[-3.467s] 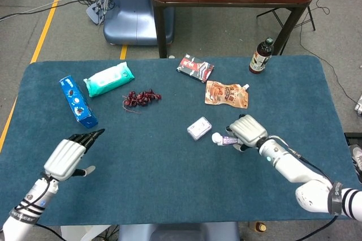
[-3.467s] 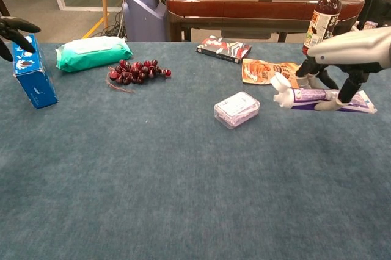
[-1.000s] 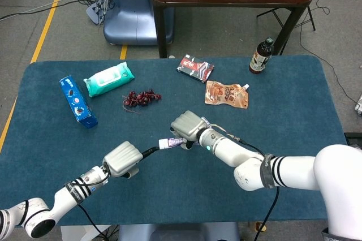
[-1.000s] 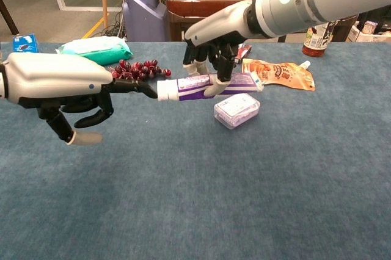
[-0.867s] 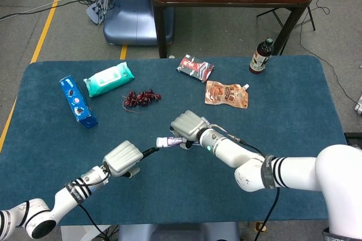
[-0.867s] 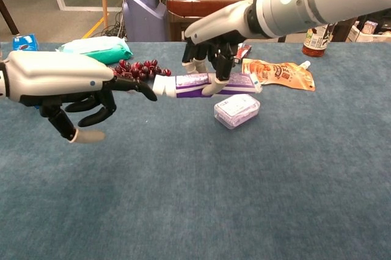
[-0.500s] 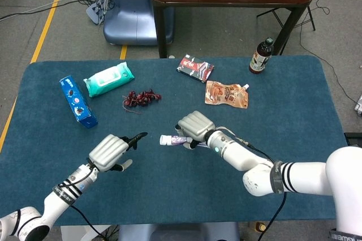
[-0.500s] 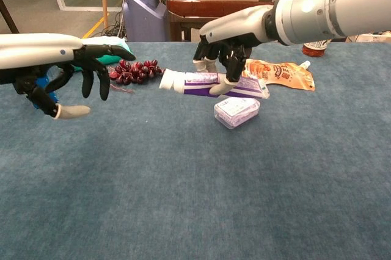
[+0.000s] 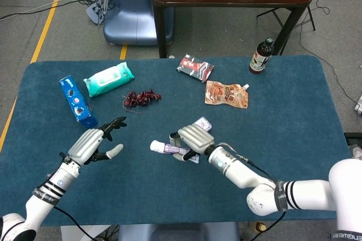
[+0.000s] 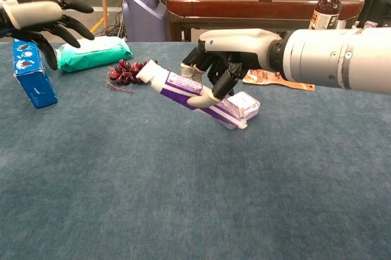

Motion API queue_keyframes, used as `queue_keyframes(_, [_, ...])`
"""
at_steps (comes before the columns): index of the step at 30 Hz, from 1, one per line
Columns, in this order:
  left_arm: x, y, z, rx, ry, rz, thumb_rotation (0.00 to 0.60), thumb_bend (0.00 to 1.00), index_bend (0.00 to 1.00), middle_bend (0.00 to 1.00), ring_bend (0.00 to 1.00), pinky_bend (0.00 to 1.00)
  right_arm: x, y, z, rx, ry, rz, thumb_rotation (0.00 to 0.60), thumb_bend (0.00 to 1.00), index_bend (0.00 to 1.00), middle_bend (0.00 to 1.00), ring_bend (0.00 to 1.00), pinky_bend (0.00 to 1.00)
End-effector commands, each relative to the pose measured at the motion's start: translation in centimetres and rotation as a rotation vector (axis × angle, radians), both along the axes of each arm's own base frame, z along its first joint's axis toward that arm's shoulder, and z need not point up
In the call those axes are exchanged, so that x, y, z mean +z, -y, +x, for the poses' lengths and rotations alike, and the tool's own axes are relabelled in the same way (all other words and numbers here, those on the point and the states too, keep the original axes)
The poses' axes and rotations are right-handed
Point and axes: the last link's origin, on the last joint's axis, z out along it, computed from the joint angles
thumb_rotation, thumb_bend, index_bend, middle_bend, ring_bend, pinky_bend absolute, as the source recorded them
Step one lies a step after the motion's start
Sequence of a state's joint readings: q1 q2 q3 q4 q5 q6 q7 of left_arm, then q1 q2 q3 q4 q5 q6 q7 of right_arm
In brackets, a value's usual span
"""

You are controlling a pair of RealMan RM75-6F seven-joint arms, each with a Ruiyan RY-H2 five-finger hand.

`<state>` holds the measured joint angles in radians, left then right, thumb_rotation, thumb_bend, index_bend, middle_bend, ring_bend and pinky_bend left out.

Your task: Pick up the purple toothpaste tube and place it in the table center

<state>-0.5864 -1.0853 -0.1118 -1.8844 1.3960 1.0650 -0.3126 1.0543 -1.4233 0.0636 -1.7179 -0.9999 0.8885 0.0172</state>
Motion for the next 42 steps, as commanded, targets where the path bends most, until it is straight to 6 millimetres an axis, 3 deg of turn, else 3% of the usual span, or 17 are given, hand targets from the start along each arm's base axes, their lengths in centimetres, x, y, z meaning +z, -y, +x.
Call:
queue_keyframes(1, [1.0,-0.1,0.0,0.016,0.053,0.009,0.04,0.21,0.0,0.15,0.17,0.35,-0.8,-0.8,0.3,-0.024,0.08,0.011,0.6,0.8,0.98,0.86,0.78,0.76])
queue_keyframes(7, [1.1,0.1,0.3,-0.003,0.072,0.028,0.012,0.21,0.0,0.13,0.14,0.3,-2.8,-2.2,1.1,-0.049,0.163,0.024,0.6,0.8,0.98,0.86,0.81,0.87])
queue_keyframes(19, [-0.4,0.1,1.3,-0.056,0.062,0.061,0.004,0.21,0.0,0.12,0.12,0.25,-5.9,-3.6,2.6,-0.108,0.28,0.049,0.6,0.8,0.99,0.86,0.82,0.88])
queue_keyframes(31, [-2.7,-0.4,2.0,-0.049,0.068,0.082,0.0,0.17,0.0,0.08,0.06,0.14,-7.2,-3.7,5.5,-0.125,0.306,0.104,0.6,0.8,0.99,0.86,0.83,0.89])
queue_keyframes(42, [-4.6,-1.0,2.4,-0.016,0.105,0.077,0.0,0.16,0.0,0.08,0.06,0.14,-8.3,-3.4,7.7,-0.147,0.33,0.126,0.6,0.8,1.0,0.87,0.83,0.89])
